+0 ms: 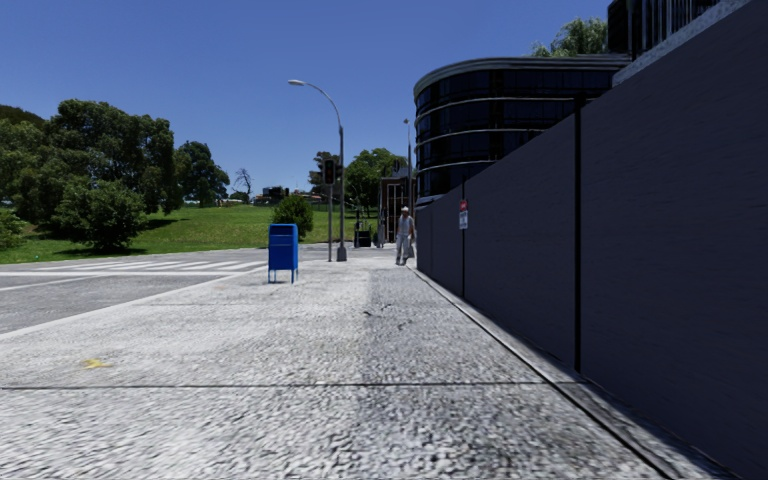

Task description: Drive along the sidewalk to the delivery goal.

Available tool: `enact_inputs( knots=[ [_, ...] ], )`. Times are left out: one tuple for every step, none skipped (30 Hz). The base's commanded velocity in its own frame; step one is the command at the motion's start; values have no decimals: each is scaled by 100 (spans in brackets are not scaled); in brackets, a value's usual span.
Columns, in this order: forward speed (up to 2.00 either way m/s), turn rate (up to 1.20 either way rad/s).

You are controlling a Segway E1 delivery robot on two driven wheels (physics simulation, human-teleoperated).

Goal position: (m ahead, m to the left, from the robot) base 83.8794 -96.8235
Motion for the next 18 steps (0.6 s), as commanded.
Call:
enact_inputs(
  knots=[
    [200, 0],
    [200, 0],
    [200, 0],
    [200, 0],
    [200, 0],
    [200, 0],
    [200, 0],
    [200, 0],
    [200, 0],
    [200, 0],
    [200, 0],
    [200, 0],
    [200, 0],
    [200, 0],
    [200, 0],
    [200, 0],
    [200, 0],
    [200, 0]
  ],
)
